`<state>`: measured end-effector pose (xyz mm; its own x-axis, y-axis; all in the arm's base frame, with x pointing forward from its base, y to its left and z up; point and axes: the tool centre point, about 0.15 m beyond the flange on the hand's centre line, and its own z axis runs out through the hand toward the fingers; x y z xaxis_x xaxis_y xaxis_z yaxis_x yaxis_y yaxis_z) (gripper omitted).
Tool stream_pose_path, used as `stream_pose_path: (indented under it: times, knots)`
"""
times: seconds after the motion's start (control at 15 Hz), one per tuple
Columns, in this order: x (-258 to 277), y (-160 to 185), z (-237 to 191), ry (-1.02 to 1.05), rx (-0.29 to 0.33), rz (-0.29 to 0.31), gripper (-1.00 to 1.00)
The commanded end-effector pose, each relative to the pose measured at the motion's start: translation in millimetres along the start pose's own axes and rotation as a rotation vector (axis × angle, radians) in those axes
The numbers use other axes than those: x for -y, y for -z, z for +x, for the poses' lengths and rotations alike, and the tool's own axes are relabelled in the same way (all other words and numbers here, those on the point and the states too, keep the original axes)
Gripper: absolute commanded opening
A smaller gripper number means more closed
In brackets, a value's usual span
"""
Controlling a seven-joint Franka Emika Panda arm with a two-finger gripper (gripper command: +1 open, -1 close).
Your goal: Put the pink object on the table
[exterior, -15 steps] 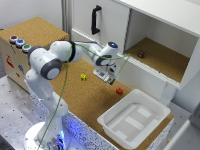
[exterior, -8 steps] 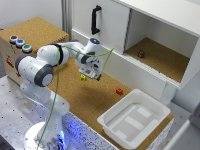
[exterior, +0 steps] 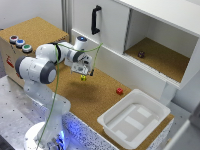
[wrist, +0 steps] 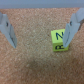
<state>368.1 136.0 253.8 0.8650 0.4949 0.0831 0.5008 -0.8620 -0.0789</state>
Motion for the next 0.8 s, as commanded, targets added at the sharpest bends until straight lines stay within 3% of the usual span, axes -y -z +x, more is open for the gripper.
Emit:
stream_pose_path:
  times: [0.0, 0.4, 0.47, 0.73]
  knots:
    - [-26, -25, 33, -0.011, -0.002, -0.028, 1.0]
    - [-41, -46, 45, -0.015, 0.021, -0.022, 1.0]
    - [-42, -47, 44, -0.008, 0.027, -0.041, -1.0]
    - [-48, -49, 43, -0.001, 0.039, -0.054, -1.0]
